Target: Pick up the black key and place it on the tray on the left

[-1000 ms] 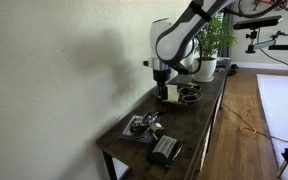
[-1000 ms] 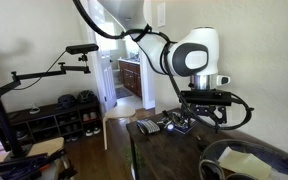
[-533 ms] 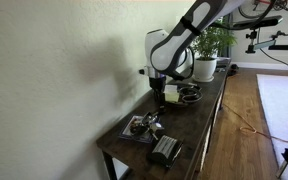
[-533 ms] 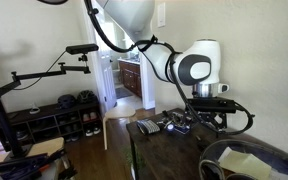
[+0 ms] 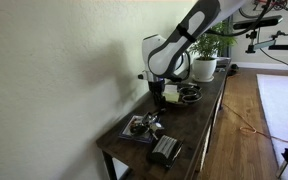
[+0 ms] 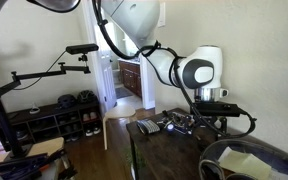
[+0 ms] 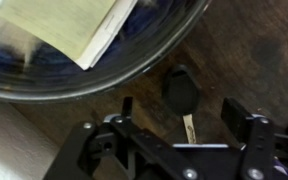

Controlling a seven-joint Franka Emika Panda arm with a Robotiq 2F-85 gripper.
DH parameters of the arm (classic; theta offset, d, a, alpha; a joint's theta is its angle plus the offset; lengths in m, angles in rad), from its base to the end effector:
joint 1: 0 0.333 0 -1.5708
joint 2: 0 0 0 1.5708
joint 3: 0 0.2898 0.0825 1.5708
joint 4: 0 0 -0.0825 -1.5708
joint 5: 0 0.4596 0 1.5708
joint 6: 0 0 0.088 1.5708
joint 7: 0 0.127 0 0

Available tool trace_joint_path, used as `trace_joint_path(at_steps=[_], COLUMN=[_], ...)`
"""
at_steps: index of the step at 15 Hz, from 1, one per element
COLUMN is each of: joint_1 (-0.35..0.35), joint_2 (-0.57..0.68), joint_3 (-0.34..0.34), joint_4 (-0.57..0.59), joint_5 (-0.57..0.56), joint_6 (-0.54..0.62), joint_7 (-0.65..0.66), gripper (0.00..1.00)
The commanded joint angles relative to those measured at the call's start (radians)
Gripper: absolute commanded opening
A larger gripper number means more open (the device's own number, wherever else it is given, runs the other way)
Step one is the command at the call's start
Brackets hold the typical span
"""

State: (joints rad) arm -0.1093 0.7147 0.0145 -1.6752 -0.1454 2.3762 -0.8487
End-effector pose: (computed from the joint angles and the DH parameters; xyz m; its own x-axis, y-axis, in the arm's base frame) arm 0.7092 -0.0712 0.0904 0.6548 0.7517 -0.0790 0.7556 -0.6534 0.0458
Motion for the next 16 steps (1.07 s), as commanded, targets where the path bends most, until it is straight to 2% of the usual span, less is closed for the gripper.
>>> trace_joint_path(at_steps=[1,8,16], joint_1=[-0.019,-0.019,-0.011], joint_2=[0.011,-0.003,-0.078], joint_3=[0.017,0.014,0.013], joint_4=[0.024,0.004,-0.052], joint_5=[-0.018,-0.016,-0.018], joint_6=[-0.04,-0.03,-0.012], joint_7=[-0.037,-0.056,-0.04], gripper=[0.6,0.15,0.16])
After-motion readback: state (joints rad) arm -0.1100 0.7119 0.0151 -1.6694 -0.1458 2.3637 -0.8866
